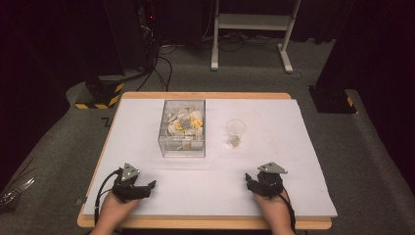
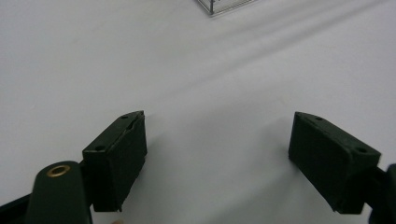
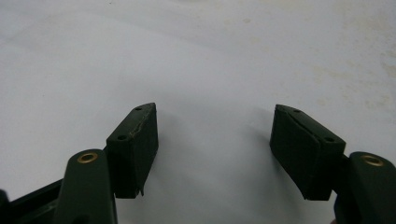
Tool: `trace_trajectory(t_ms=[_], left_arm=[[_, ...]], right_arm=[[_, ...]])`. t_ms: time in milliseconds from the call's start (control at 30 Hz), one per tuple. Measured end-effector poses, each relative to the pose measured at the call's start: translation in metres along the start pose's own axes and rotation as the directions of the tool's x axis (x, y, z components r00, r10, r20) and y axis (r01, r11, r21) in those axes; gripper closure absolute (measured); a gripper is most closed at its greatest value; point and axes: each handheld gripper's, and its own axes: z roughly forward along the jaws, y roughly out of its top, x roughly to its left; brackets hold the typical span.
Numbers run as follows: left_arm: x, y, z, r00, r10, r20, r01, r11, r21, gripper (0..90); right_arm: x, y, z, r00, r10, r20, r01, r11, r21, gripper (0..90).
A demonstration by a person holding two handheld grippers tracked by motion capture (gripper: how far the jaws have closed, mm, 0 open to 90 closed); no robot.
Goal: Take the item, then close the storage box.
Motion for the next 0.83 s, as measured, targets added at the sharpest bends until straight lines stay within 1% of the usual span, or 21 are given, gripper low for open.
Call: trace_trajectory(t_ms=[167,333,567,767,833], left_arm=[[0.0009,-0.0004,0.0003,0.9999,-0.008,0.009,0.008,1.0,-0.001,19.3],[0.0007,-0.0007,0.0004,0.9999,-0.01,0.008,0.01,0.9999,-0.004,19.2],[0.0007,-0.0009,0.0002,0.9999,-0.005,0.009,0.005,1.0,-0.004,19.2],[0.0001,-0.001,0.0001,1.0,0.002,-0.001,-0.002,1.0,-0.006,19.4],[0.0004,-0.0008,0.0003,1.0,0.001,0.003,-0.001,1.0,-0.006,19.3]], right_arm=[[0.0,0.0001,0.0,1.0,0.0,0.0,0.0,1.0,0.0,32.2],[-0.0002,0.0001,0.0,1.0,0.002,-0.002,-0.002,1.0,0.0,32.2],[0.0,0.0001,-0.0001,1.0,-0.002,0.0,0.002,1.0,0.001,32.2],[-0.0002,-0.0001,0.0,1.0,0.002,-0.003,-0.002,1.0,0.0,32.2],[-0.0003,0.0,0.0,1.0,0.002,-0.002,-0.002,1.0,-0.001,32.2]])
